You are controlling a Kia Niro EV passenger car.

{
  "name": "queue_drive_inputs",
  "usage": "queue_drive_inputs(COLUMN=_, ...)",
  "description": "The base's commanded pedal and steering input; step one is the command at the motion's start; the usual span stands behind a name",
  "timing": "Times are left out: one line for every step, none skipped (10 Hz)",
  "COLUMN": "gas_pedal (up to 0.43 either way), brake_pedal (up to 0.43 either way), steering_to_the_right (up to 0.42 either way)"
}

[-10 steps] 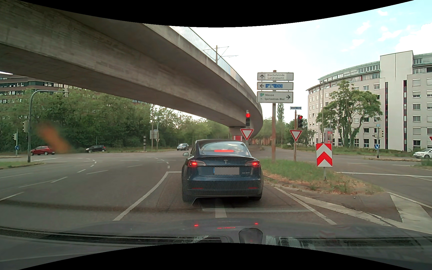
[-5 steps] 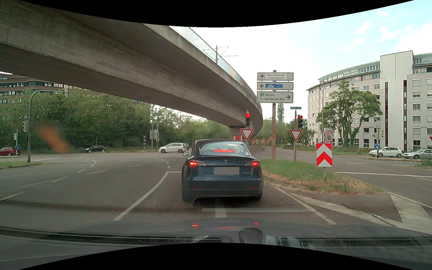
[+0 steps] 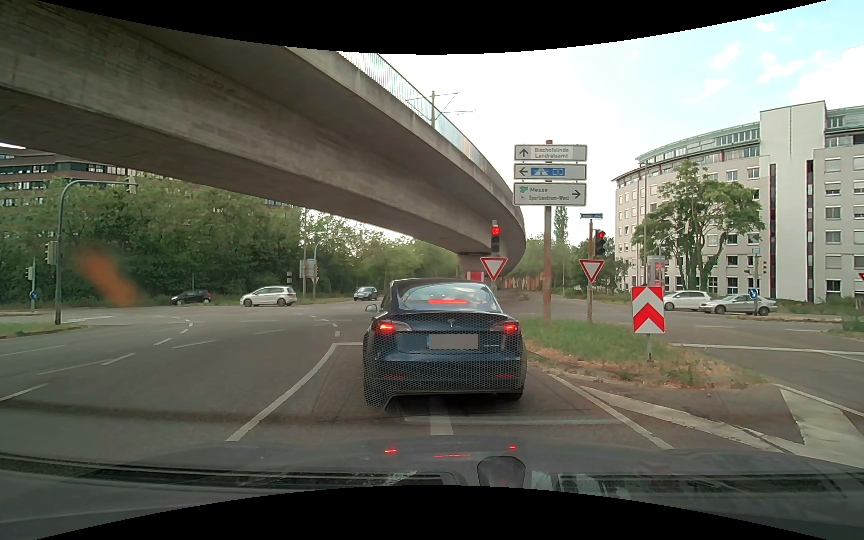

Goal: Follow the waypoints while adhering to traffic rules and regulations

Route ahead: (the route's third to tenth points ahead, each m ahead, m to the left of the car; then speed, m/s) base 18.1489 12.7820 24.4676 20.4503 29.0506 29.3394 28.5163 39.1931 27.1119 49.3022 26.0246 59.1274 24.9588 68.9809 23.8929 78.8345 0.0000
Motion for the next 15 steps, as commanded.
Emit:
queue_drive_inputs(gas_pedal=0.000, brake_pedal=0.287, steering_to_the_right=-0.012)
queue_drive_inputs(gas_pedal=0.000, brake_pedal=0.287, steering_to_the_right=-0.012)
queue_drive_inputs(gas_pedal=0.000, brake_pedal=0.287, steering_to_the_right=-0.012)
queue_drive_inputs(gas_pedal=0.000, brake_pedal=0.287, steering_to_the_right=-0.012)
queue_drive_inputs(gas_pedal=0.000, brake_pedal=0.287, steering_to_the_right=-0.012)
queue_drive_inputs(gas_pedal=0.000, brake_pedal=0.287, steering_to_the_right=-0.012)
queue_drive_inputs(gas_pedal=0.000, brake_pedal=0.287, steering_to_the_right=-0.012)
queue_drive_inputs(gas_pedal=0.000, brake_pedal=0.287, steering_to_the_right=-0.012)
queue_drive_inputs(gas_pedal=0.000, brake_pedal=0.287, steering_to_the_right=-0.012)
queue_drive_inputs(gas_pedal=0.000, brake_pedal=0.287, steering_to_the_right=-0.012)
queue_drive_inputs(gas_pedal=0.000, brake_pedal=0.287, steering_to_the_right=-0.012)
queue_drive_inputs(gas_pedal=0.000, brake_pedal=0.287, steering_to_the_right=-0.012)
queue_drive_inputs(gas_pedal=0.000, brake_pedal=0.287, steering_to_the_right=-0.012)
queue_drive_inputs(gas_pedal=0.000, brake_pedal=0.287, steering_to_the_right=-0.012)
queue_drive_inputs(gas_pedal=0.000, brake_pedal=0.287, steering_to_the_right=-0.012)
